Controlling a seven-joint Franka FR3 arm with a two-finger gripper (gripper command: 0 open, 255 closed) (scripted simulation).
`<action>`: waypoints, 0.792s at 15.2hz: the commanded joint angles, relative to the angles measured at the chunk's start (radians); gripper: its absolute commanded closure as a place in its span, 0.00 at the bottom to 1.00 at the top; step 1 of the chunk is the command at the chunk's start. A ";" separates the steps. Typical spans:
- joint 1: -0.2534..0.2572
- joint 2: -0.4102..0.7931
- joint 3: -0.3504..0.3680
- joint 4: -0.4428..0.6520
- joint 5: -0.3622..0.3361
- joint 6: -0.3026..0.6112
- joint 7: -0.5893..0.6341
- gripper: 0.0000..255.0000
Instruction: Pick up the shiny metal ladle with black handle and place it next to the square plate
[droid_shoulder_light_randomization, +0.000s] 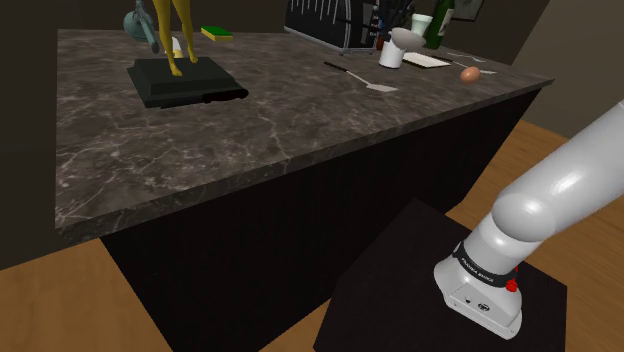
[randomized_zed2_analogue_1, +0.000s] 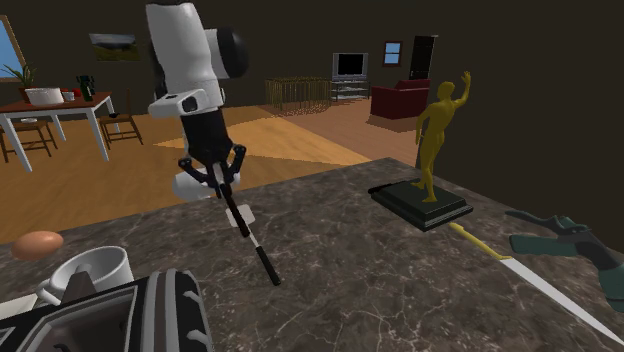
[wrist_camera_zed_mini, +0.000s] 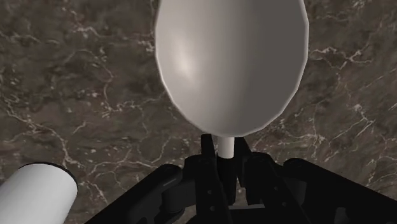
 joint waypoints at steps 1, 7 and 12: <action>-0.018 -0.024 -0.029 -0.022 -0.002 -0.007 -0.049 1.00; -0.072 -0.066 -0.121 -0.056 -0.017 -0.029 -0.191 1.00; -0.114 -0.072 -0.204 -0.051 -0.031 -0.050 -0.313 1.00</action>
